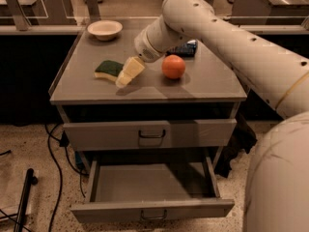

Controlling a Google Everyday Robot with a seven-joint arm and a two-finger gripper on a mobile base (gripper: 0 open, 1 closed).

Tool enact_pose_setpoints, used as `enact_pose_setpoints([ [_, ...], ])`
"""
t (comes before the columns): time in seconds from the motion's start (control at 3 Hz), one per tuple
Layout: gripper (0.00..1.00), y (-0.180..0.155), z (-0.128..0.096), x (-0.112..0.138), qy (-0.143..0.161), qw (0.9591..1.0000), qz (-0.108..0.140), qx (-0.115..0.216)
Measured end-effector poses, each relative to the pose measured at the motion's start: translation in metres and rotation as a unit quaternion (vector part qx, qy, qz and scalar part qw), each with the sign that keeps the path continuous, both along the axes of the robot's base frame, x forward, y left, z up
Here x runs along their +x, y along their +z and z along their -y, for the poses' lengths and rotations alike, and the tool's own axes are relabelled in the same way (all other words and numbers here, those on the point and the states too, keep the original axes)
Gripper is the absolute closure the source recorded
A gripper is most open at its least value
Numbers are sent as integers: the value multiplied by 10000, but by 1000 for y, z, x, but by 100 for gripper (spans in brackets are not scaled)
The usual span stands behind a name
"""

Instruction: Place sponge into middle drawer

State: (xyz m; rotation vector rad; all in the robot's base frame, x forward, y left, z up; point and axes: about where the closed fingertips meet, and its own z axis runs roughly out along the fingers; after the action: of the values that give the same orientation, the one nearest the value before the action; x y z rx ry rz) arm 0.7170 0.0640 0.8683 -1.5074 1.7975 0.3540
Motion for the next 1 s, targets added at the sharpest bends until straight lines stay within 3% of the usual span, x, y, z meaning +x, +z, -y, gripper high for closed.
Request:
enact_pose_setpoints([
  [0.67,0,-23,-18,11,-137,9990,-389,148],
  [1.0,6,-35,-31,21,-189,9980,-554,259],
])
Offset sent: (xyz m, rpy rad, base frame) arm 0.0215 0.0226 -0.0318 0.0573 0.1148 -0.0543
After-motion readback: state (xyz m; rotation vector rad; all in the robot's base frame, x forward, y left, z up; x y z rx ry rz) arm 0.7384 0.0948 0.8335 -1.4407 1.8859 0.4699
